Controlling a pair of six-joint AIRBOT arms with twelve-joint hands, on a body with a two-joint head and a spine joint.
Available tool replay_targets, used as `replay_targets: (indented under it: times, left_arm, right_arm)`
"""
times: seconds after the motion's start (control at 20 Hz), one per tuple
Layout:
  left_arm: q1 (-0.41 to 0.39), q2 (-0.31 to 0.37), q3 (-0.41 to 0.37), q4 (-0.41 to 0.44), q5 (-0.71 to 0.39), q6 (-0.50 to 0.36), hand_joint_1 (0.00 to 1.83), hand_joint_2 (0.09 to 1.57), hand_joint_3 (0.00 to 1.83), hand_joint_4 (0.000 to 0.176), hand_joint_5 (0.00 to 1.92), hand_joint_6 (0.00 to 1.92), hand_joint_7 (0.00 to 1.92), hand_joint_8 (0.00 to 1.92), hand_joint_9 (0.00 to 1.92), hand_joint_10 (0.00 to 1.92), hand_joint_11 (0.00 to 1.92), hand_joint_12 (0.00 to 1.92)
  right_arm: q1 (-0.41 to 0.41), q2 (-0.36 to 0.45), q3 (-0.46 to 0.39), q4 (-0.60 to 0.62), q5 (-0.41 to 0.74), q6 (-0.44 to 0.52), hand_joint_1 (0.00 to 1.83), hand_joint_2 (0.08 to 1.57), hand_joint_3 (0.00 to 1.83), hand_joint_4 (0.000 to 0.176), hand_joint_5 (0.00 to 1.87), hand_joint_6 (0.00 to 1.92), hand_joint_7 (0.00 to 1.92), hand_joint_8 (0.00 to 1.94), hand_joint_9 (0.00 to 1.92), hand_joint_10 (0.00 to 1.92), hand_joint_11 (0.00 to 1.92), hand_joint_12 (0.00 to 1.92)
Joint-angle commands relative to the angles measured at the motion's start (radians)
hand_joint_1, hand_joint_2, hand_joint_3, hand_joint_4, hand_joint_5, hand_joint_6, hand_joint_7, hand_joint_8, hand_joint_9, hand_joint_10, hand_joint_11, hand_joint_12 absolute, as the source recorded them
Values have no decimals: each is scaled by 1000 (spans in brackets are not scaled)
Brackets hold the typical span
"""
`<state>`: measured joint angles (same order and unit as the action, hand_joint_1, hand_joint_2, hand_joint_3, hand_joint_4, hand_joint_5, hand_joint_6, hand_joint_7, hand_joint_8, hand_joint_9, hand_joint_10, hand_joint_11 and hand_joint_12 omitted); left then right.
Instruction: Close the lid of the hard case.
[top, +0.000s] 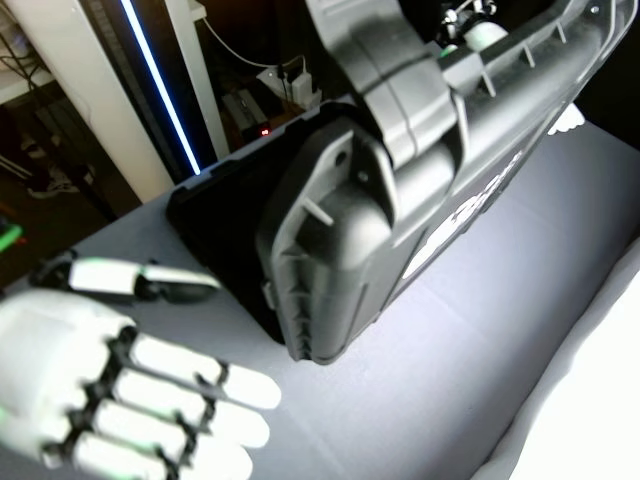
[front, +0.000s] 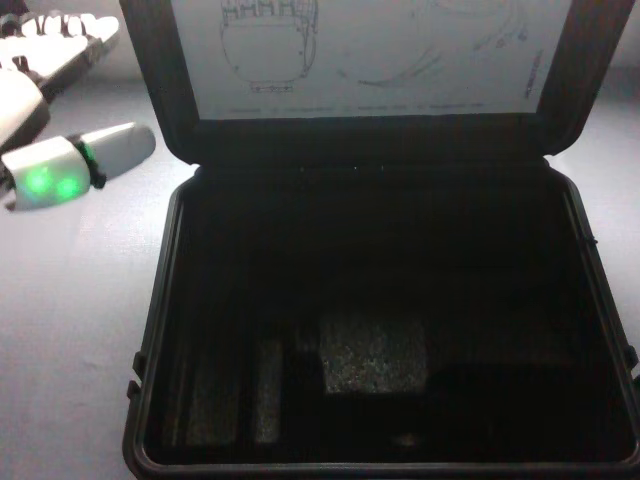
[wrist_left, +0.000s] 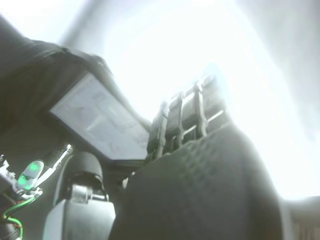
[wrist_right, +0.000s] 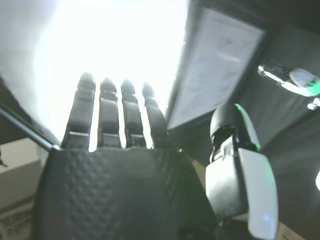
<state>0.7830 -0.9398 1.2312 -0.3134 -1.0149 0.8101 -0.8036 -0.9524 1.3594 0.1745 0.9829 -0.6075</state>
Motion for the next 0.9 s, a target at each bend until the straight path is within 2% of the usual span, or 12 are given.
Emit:
replay_targets:
  times: [0.0, 0.15, 0.3, 0.5, 0.6, 0.85]
  left_arm:
    - [-28, -6, 11, 13, -76, 2, 0, 1174, 0, 0, 74, 8, 66, 10, 35, 9, 16, 7]
    - [-88, -27, 45, 56, -3, 3, 0, 1158, 0, 0, 77, 8, 64, 7, 37, 8, 26, 12]
    - [-117, -37, 56, 88, 33, 4, 0, 1166, 0, 0, 85, 9, 63, 5, 33, 5, 33, 15]
    - [-114, -20, 31, 104, 12, 4, 0, 1151, 0, 0, 85, 5, 70, 5, 38, 4, 33, 16]
    - [-108, -7, 12, 116, -1, 4, 0, 1147, 0, 0, 76, 1, 60, 1, 32, 2, 26, 14]
    - [-40, 53, -65, 125, -107, 4, 0, 1154, 0, 0, 61, 0, 64, 3, 51, 7, 30, 18]
  right_arm:
    - [29, -3, 16, 6, 68, 2, 3, 1279, 8, 0, 115, 5, 99, 12, 59, 10, 60, 43]
    - [103, -28, 52, -51, -5, 2, 37, 1254, 0, 0, 130, 7, 103, 7, 70, 9, 67, 45]
    - [118, -29, 50, -82, -13, 2, 14, 1249, 0, 0, 139, 7, 113, 7, 89, 11, 96, 56]
    - [118, -10, 7, -105, 31, 2, 38, 1269, 6, 0, 152, 5, 123, 4, 92, 4, 94, 53]
    - [114, -2, -15, -110, 59, 2, 99, 1229, 0, 0, 155, 3, 123, 2, 82, 0, 82, 49]
    - [73, 30, -78, -120, 147, 3, 98, 1223, 0, 0, 142, 0, 130, 3, 97, 6, 92, 50]
